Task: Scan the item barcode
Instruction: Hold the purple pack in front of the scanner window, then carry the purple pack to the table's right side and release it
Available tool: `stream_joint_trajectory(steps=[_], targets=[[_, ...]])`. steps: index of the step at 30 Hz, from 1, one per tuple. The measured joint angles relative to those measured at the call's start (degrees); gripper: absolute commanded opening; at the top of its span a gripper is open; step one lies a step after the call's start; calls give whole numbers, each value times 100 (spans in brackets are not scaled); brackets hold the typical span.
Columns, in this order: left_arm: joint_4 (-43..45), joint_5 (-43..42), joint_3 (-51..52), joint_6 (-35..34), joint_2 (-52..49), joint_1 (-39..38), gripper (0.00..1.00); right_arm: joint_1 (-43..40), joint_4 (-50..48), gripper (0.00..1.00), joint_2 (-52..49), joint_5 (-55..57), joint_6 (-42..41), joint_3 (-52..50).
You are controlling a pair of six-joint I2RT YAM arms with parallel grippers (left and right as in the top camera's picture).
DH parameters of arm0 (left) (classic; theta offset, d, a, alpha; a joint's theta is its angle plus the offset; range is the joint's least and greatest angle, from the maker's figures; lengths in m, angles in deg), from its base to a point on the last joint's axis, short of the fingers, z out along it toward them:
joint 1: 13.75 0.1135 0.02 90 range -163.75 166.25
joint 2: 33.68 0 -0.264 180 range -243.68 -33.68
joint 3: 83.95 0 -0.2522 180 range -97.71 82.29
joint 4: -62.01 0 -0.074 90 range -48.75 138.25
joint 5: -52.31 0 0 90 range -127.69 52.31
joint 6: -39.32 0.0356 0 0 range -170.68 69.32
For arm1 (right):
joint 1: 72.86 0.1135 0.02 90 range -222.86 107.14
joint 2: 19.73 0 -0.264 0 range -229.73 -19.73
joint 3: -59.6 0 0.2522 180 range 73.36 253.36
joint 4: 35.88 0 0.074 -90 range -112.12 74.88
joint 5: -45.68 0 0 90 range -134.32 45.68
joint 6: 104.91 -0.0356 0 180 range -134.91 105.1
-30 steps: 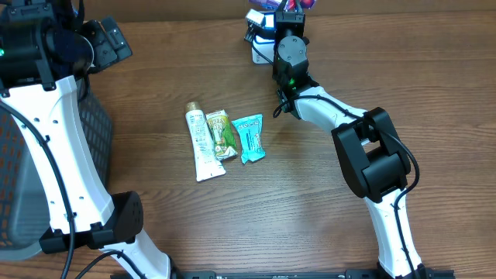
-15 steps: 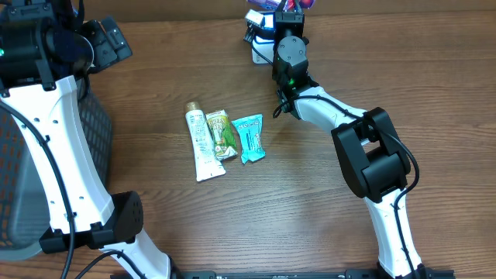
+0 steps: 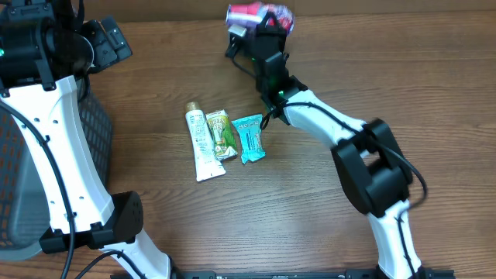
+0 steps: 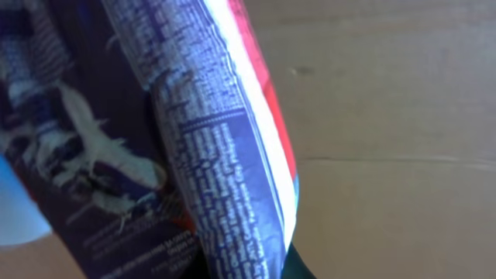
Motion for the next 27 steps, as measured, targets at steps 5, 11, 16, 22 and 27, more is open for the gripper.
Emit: stream_joint_trajectory(steps=[5,11,16,22,27], targets=[[-2,0,0,-2,0,0,100,234,2365,4,1414,-769,-2280,4],[-2,-20,0,-4,0,0,100,101,4393,4,2822,-2457,-5901,125],[-2,-20,0,-4,0,0,99,-623,6008,4,3008,-3847,-8238,164],[-2,-20,0,-7,0,0,99,-1864,6850,4,2824,-4524,-9591,-236],[-2,-20,0,-7,0,0,100,-2883,6524,4,2809,-4697,-10124,-1025]])
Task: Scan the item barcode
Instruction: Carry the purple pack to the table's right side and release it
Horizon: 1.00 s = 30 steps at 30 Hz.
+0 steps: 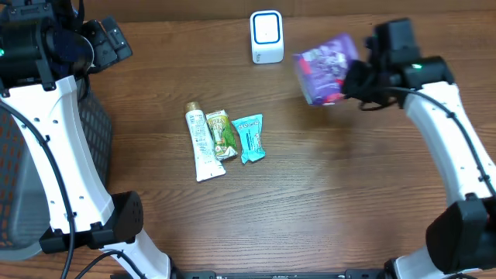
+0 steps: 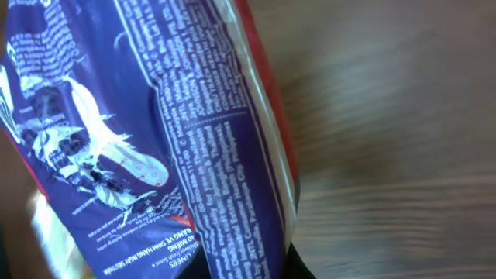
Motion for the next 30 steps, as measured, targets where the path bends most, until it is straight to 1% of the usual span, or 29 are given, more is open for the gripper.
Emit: stream_joint_trajectory(steps=[5,8,13,17,18,19,20,21,22,23,24,26,30], targets=[[0,0,0,-13,0,0,100,-975,-944,4,-26,-61,-426,-940],[0,-2,0,-13,0,0,100,-1580,-1364,4,-37,-87,-901,-1414],[0,-2,0,-13,0,0,100,-2389,-1792,4,-37,-96,-1644,-1904],[0,0,0,-13,0,0,100,-2798,-1928,4,-37,-76,-2017,-2194],[0,-2,0,-13,0,0,100,-2861,-1930,5,-37,-50,-2094,-2258],[0,0,0,-13,0,0,100,-2911,-1915,13,-37,-26,-2140,-2310],[0,0,0,-13,0,0,100,-2953,-1886,29,-37,9,-2188,-2343],[0,0,0,-13,0,0,99,-2975,-1853,61,-37,44,-2203,-2358],[0,0,0,-13,0,0,100,-3001,-1808,84,-37,57,-2142,-2361],[0,0,0,-13,0,0,99,-3005,-1784,91,-37,55,-2028,-2361],[0,0,0,-13,0,0,100,-3005,-1742,95,-37,48,-1910,-2361],[0,0,0,-13,0,0,100,-3003,-1593,98,-37,28,-1733,-2358],[-2,0,0,-13,0,0,100,-2997,-990,99,-31,-20,-1392,-2245]])
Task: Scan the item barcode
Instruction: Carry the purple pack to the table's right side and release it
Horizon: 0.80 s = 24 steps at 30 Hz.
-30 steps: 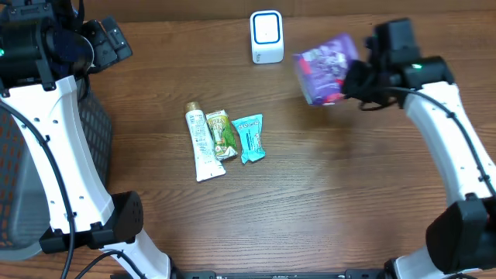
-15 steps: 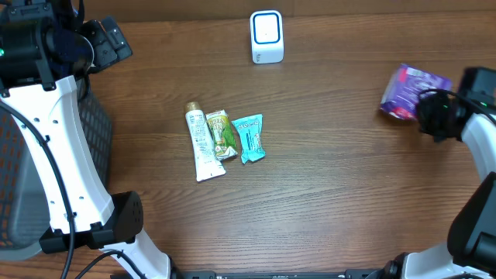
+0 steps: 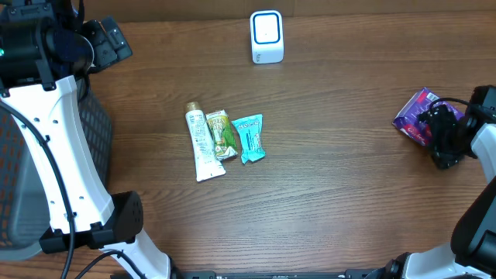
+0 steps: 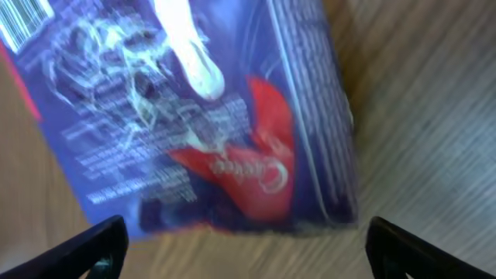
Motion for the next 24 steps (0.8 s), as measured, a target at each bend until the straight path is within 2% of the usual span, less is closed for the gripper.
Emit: stream_joint_trajectory(steps=[6,10,16,24], targets=[[2,-2,0,0,0,0,99,229,850,100,374,-52,586,835],[2,0,0,0,0,0,100,745,973,100,796,-426,1123,1460],[2,0,0,0,0,0,100,2157,817,100,857,-994,1550,1609],[2,0,0,0,0,0,100,4319,50,100,-35,-1207,1711,1609]])
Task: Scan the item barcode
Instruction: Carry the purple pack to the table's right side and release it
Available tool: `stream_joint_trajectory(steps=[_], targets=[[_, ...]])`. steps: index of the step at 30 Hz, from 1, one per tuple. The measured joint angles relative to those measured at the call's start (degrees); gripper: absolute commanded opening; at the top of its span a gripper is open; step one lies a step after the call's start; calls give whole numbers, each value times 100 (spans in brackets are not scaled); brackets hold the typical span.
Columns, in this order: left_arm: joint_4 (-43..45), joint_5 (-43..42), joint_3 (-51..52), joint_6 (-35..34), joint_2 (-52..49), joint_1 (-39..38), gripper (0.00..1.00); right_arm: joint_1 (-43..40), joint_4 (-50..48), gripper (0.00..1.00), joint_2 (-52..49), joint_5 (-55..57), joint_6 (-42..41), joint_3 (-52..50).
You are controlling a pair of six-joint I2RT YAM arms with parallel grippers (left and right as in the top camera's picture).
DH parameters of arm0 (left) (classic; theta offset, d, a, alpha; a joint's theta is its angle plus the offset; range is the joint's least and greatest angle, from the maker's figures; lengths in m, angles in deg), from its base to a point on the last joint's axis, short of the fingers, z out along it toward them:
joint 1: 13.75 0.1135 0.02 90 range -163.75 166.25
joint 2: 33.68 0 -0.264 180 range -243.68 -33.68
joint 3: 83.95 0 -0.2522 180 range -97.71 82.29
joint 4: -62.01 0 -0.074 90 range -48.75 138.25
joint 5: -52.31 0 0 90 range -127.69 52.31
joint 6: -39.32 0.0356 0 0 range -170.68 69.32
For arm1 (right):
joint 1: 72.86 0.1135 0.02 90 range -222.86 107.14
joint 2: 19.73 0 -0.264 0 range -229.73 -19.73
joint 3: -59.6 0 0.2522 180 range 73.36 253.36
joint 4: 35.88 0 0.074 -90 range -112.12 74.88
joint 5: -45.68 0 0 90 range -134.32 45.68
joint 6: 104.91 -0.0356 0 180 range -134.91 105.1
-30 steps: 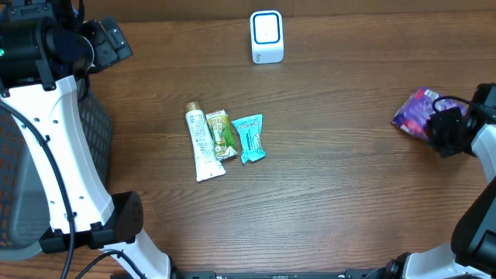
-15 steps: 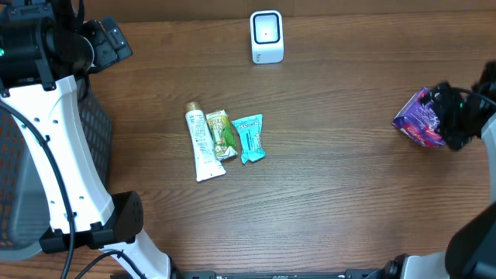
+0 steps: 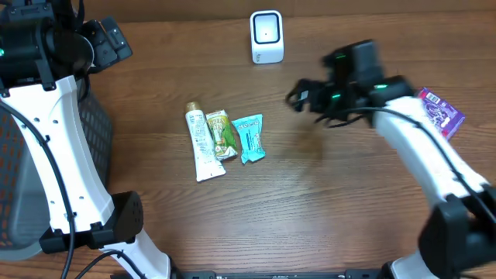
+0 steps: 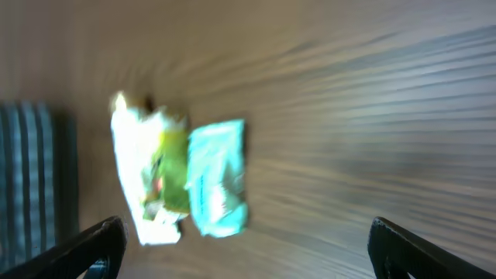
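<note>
The white barcode scanner [image 3: 266, 36] stands at the back of the table. A purple snack bag [image 3: 442, 111] lies at the far right. A white tube [image 3: 203, 143], a green packet [image 3: 221, 133] and a teal packet [image 3: 249, 138] lie side by side left of centre. My right gripper [image 3: 299, 96] hovers open and empty right of them. In the blurred right wrist view its fingertips [image 4: 101, 242] stand wide apart around the gripper's middle [image 4: 248, 252], with the teal packet [image 4: 218, 178] and green packet [image 4: 164, 167] ahead. My left gripper [image 3: 107, 43] is raised at the far left.
A dark mesh basket [image 3: 94, 124] stands at the table's left edge, beside the left arm's white links; it shows as dark bars [image 4: 31, 178] in the right wrist view. Bare wood lies between the three packets and the purple bag.
My right gripper, open over the purple bag at the far right edge, has moved left to the middle of the table. The bag stays lying at the right.
My right gripper first held the purple bag up by the scanner at the back. It then held the bag to the right of the scanner. After that the bag lay at the far right with the gripper open over it; now the empty gripper is near the three packets.
</note>
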Motion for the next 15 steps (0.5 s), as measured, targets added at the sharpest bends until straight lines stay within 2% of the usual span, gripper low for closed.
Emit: stream_joint_trajectory(steps=[3,5,8,15], targets=[[0,0,0,0,0,0,99,466,-245,100,-487,-162,-2,0],[0,0,0,0,0,0,100,684,-372,91,-793,-251,-9,0],[0,0,0,0,0,0,100,898,-621,86,-1154,-326,-94,-2],[0,-2,0,0,0,0,100,966,-1060,83,-1781,-492,-240,-2]])
